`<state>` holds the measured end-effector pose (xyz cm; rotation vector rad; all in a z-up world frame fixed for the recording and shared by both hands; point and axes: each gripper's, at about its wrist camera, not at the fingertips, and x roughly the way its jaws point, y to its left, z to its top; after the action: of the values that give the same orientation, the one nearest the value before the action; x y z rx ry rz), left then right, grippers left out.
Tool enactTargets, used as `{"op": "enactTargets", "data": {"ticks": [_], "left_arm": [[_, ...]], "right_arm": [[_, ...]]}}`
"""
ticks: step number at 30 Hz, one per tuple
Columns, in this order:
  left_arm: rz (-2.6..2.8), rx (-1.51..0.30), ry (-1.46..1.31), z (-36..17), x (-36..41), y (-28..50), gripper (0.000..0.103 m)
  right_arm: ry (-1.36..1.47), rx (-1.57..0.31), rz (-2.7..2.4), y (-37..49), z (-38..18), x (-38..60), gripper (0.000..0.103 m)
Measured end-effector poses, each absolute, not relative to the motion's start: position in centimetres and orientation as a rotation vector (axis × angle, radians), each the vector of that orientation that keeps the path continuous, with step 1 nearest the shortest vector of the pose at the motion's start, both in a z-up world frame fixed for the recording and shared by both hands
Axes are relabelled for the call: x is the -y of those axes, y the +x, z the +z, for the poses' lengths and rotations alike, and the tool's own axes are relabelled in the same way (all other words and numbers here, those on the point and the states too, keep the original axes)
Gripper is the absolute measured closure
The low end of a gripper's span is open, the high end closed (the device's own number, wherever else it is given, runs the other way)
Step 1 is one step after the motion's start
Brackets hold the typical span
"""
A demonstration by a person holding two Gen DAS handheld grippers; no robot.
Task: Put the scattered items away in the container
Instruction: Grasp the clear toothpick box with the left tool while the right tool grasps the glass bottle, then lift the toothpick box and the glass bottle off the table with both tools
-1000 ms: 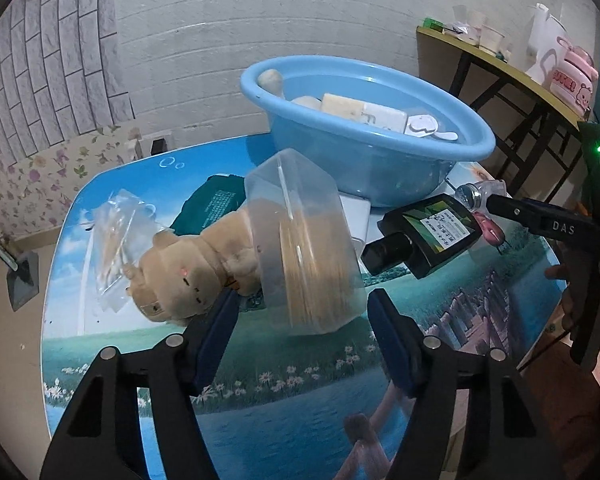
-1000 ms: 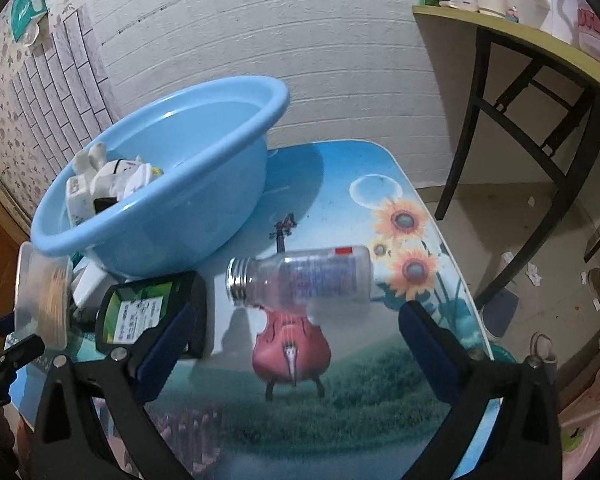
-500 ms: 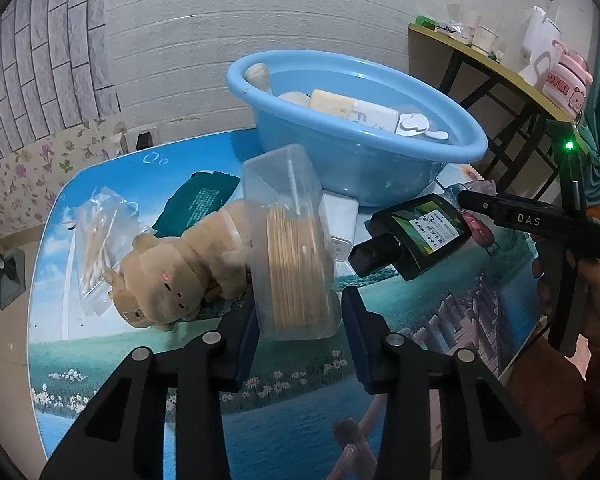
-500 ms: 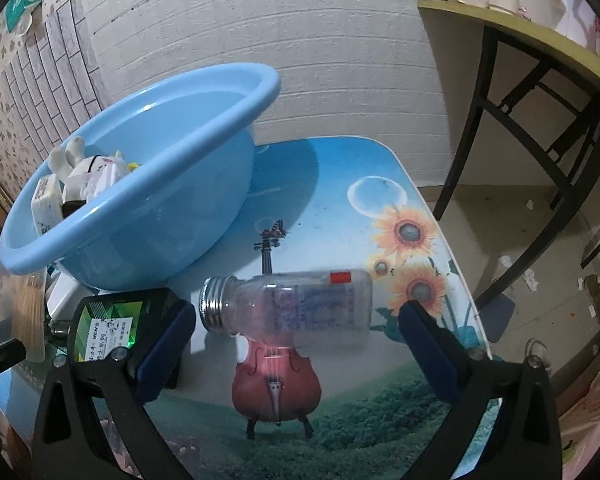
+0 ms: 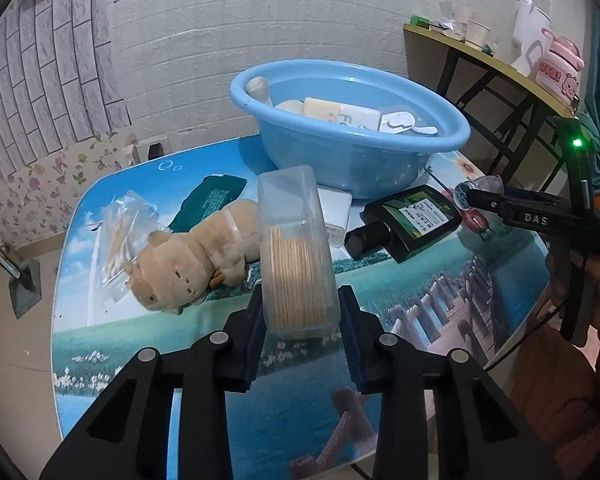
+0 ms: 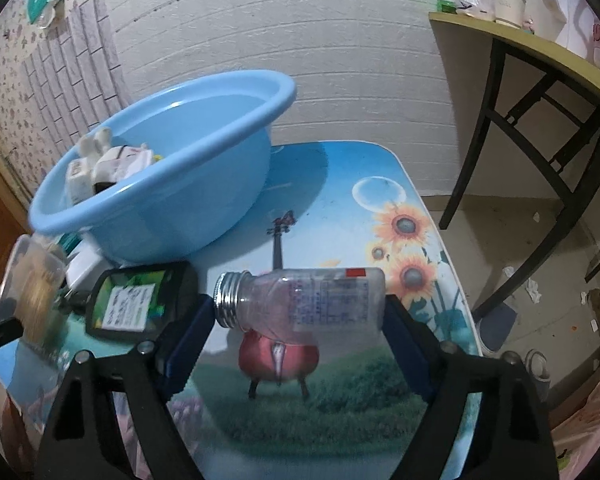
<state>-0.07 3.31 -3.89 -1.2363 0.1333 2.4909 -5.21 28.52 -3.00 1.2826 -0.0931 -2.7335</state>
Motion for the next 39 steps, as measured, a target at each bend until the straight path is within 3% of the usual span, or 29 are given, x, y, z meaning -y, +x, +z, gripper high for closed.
{"op": "enactTargets", "data": {"ticks": [18,39], "left_arm": [[2.517,-0.191,-1.257,-3.9,-2.4,3.6,0.071],[2.517,-0.243,-1.27,-4.5,-3.6,3.5,0.071]], "right_arm": [[1.207,-0.052,-2.575,1.1,-2.4,-25.4,0.019],[1.199,-0.132,-2.504,1.5,-3.2,-22.8,0.018]]}}
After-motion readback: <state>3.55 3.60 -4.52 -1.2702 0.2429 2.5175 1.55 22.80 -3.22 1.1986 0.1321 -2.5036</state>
